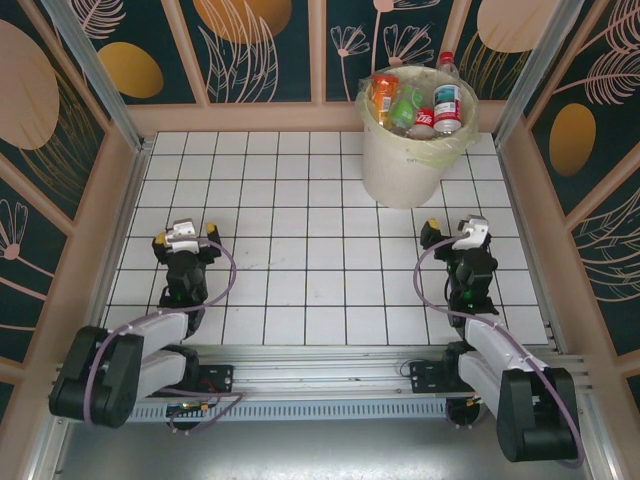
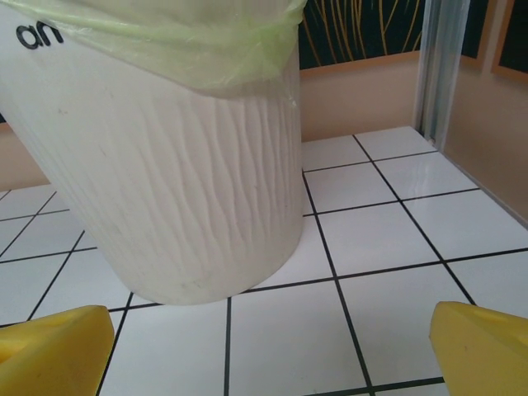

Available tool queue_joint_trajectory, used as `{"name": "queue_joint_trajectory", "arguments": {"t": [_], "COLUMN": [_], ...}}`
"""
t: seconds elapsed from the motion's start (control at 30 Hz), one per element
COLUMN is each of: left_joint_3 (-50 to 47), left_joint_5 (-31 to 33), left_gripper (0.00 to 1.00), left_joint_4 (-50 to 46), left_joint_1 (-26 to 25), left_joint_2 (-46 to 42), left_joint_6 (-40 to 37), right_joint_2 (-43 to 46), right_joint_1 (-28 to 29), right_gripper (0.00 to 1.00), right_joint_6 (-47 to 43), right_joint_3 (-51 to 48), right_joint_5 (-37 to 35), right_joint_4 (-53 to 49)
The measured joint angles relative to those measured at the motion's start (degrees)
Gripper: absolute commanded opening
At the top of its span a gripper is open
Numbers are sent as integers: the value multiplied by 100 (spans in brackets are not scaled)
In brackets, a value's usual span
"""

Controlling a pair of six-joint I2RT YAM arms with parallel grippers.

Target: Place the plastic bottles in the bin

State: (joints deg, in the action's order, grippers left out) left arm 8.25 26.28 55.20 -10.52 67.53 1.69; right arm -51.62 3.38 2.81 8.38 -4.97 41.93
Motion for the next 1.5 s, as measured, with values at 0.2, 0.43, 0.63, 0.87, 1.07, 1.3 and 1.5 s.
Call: {"name": "queue_joint_trajectory", "arguments": {"t": [0.2, 0.43, 0.63, 0.87, 1.07, 1.3, 1.5], "left_joint_3": [68, 50, 345, 420, 420, 420, 420], "left_joint_5": [-485, -844, -1123, -1283, -1303, -1305, -1303], "left_gripper": [99, 98, 99, 99, 99, 98, 99], "left_joint_4": [887, 1937, 1864, 1827, 1808, 1808, 1805], "left_joint_1": [459, 669, 833, 914, 914, 914, 914], "left_joint_2": [828, 1731, 1943, 1943, 1943, 1943, 1943], "left_joint_6": [7, 96, 186, 249, 264, 264, 264], "right_joint_2": [-385, -1034, -1093, -1327, -1506, -2334, -2682], "right_joint_1": [0, 0, 0, 0, -2, -2, -70], "right_gripper": [99, 99, 99, 99, 99, 99, 99], "right_joint_6": [-125, -234, -256, -304, -385, -446, -439], "right_joint_3": [-170, -181, -243, -245, -245, -223, -223], "right_joint_5": [-149, -101, -13, 157, 85, 7, -144], "right_joint_4": [369, 881, 1209, 1373, 1663, 2288, 2927]}}
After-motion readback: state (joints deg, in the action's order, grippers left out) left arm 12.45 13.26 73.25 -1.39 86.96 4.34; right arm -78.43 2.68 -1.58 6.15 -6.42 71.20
